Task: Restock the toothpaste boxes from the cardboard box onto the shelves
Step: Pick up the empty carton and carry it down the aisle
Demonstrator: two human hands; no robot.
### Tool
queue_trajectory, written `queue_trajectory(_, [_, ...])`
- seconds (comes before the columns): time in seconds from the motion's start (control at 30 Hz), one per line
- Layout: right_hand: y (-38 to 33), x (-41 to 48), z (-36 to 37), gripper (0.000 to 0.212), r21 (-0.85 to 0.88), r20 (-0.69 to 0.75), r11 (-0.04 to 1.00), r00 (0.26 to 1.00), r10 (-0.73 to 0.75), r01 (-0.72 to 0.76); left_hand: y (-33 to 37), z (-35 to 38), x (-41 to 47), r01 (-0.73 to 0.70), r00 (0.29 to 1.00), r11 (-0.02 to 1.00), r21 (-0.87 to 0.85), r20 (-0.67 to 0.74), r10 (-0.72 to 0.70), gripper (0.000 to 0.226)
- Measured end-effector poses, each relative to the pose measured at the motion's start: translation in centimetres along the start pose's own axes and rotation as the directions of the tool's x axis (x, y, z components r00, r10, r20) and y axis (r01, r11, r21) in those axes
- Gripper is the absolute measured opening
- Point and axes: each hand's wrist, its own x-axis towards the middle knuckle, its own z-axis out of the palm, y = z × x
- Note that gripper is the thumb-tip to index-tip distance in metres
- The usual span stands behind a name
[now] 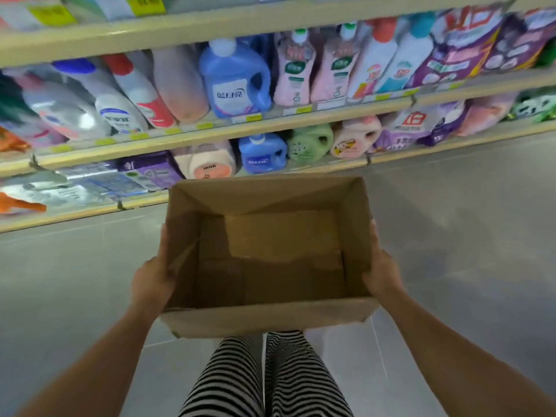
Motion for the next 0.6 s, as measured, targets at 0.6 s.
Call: queue_trajectory(0.6, [-12.0,8.8,7.9,0.117,-0.113,0.057,0.988,0.993,-0.1,0.106,-11.4,3.0,5.4,0.221,0.974,0.97,-0.097,0.064,-0.215,0.105])
